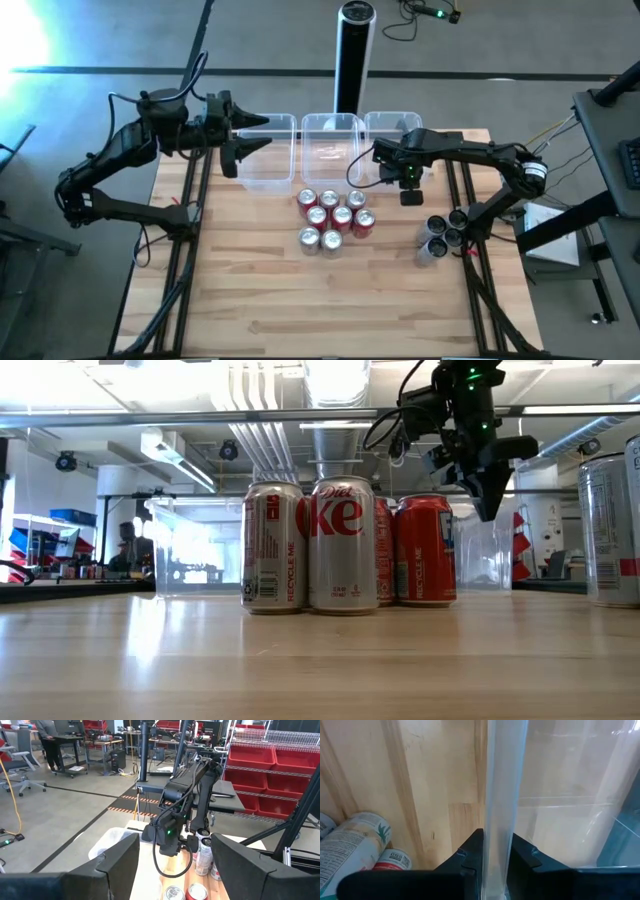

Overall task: Sort soda cans
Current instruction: Move the bottom right transparent bin to the right side of the center transparent bin, then put the bottom left white-pink soda can into the right transparent bin

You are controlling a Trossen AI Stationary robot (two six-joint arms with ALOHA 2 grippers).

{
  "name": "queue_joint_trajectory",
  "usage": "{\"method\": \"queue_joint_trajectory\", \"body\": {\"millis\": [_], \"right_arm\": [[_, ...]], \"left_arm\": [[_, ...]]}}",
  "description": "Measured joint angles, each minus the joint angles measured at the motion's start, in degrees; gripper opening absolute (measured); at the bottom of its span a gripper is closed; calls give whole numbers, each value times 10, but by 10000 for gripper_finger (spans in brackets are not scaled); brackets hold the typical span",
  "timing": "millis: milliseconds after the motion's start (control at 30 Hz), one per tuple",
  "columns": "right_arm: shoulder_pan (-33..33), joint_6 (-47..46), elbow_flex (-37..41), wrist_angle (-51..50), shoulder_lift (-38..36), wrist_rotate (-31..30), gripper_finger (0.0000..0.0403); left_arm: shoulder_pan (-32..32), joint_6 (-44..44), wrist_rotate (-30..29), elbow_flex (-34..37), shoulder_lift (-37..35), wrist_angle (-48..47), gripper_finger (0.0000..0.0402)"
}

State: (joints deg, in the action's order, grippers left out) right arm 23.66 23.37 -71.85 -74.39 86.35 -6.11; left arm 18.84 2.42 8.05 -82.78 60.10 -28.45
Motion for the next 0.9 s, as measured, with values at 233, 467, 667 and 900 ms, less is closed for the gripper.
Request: {"method": "queue_joint_trajectory", "body": {"millis": [233, 467, 667, 900], "right_arm": [[-1, 7, 0, 0, 0, 1, 52], [-2, -3, 0, 1, 0, 1, 75], [-2, -14, -1, 0, 0, 1, 124], [-8, -59, -73, -50, 0, 1, 187]], "left_arm": [[0, 0, 0, 0, 0, 0, 231], [0, 0, 0, 0, 0, 0, 231], [0, -5, 0, 0, 0, 0, 231], [0, -10, 0, 0, 0, 4, 231]]}}
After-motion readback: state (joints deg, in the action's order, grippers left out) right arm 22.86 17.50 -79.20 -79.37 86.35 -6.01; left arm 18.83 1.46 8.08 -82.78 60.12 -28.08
